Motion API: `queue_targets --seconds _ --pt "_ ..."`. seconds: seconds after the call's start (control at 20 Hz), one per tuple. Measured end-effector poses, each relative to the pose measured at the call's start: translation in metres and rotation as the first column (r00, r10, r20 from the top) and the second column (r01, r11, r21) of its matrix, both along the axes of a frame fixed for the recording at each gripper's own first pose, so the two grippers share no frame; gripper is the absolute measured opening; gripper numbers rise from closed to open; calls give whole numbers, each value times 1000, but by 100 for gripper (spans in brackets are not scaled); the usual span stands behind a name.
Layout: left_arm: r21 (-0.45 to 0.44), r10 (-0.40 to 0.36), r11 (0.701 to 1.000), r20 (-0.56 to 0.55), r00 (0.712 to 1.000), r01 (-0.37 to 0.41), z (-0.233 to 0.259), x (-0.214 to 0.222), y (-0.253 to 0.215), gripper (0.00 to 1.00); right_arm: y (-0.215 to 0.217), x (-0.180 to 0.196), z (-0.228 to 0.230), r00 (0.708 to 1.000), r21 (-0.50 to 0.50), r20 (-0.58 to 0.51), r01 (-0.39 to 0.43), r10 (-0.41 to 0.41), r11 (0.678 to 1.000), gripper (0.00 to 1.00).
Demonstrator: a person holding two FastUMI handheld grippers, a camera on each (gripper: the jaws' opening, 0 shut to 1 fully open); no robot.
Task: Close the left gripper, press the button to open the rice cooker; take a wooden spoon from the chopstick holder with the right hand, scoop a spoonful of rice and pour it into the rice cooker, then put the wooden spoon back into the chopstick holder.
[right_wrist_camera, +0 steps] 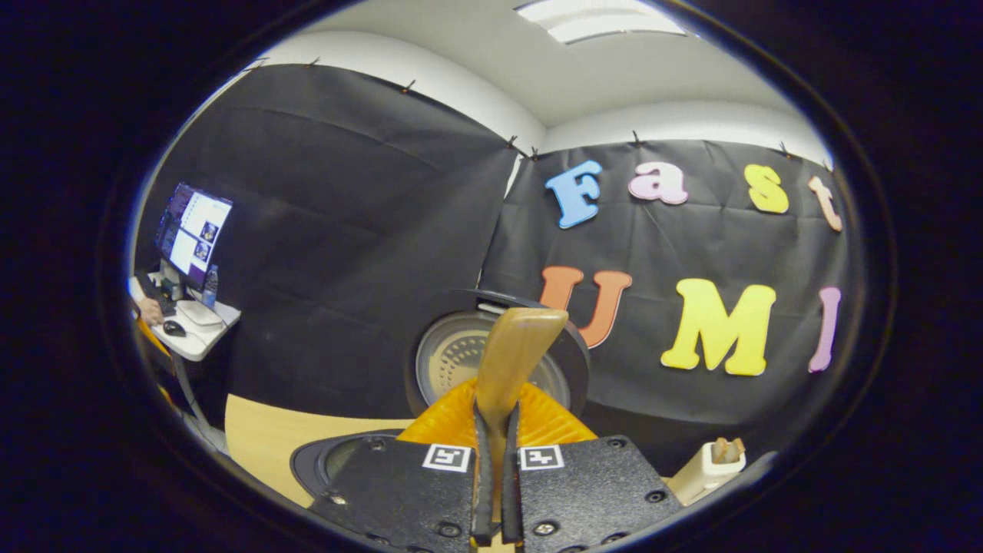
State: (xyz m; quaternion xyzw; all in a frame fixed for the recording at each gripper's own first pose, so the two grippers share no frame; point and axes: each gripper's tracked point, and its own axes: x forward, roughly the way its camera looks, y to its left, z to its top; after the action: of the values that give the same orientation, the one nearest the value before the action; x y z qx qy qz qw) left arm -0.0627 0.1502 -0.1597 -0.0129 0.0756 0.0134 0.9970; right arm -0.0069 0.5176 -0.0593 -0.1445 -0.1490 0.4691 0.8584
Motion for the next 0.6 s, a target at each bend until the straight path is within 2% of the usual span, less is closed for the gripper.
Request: queue_targets --seconds 0.35,0.6 --pt "14 -51 999 14 999 51 11 15 -26 95 -76 24 33 993 22 27 112 -112 993 10" --pt "71 -75 995 43 996 72 31 26 -63 94 -154 57 61 971 84 -5 239 -239 967 10"
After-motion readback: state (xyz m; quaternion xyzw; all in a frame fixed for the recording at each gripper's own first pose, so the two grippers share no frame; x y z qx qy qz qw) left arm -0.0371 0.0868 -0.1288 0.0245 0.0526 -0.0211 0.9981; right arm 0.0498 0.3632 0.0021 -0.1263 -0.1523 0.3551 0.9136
